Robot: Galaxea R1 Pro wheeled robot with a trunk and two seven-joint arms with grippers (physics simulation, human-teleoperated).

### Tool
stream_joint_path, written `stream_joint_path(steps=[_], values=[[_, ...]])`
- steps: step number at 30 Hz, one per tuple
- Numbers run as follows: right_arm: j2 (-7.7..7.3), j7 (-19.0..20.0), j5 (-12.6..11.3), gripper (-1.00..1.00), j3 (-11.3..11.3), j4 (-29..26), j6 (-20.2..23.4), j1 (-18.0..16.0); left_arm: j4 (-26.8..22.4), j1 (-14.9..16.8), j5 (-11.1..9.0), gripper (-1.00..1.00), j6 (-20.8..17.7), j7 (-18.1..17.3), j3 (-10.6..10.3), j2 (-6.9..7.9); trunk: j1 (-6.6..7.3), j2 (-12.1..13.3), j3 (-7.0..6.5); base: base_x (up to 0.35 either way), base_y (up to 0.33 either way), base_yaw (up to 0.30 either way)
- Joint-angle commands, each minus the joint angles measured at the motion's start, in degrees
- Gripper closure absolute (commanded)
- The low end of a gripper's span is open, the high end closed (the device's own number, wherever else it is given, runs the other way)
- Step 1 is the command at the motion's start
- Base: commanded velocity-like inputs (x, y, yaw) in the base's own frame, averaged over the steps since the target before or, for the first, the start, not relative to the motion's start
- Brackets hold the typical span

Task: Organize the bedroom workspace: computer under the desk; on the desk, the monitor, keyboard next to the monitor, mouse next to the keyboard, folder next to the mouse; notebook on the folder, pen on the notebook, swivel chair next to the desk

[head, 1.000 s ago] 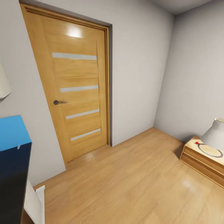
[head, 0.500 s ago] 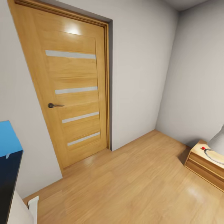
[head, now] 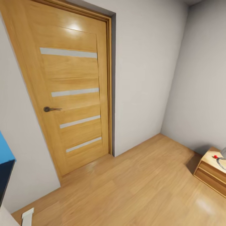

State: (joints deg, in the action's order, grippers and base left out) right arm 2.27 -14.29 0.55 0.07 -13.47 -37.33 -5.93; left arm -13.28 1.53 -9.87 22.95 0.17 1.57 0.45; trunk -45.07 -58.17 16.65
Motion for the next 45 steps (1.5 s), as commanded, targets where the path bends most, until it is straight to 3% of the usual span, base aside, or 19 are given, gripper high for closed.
stream_joint_path(steps=[1,14,26,45], values=[[0.01,-0.21,0.07,-1.0,0.02,0.02,-0.12,-0.04,0.06,0.05,-0.06,-1.0,0.17,0.01,0.1,-0.01,-0.04,-0.04,0.13,0.33,-0.093,0.137],[0.01,-0.26,0.06,-1.0,0.02,0.02,-0.09,-0.01,0.1,0.03,-0.06,-1.0,0.03,0.01,0.18,-0.01,-0.04,-0.04,1.03,0.306,-0.128,0.149],[0.01,-0.27,0.06,-1.0,0.02,0.02,-0.02,-0.04,0.1,0.02,-0.09,-1.0,0.22,0.01,0.22,-0.05,-0.04,-0.04,1.88,0.02,-0.033,0.154],[0.09,-0.3,0.06,-1.0,0.02,0.02,-0.1,-0.03,0.1,0.0,-0.1,-1.0,0.08,0.01,0.18,-0.1,-0.04,-0.04,3.22,0.0,-0.24,0.159]])
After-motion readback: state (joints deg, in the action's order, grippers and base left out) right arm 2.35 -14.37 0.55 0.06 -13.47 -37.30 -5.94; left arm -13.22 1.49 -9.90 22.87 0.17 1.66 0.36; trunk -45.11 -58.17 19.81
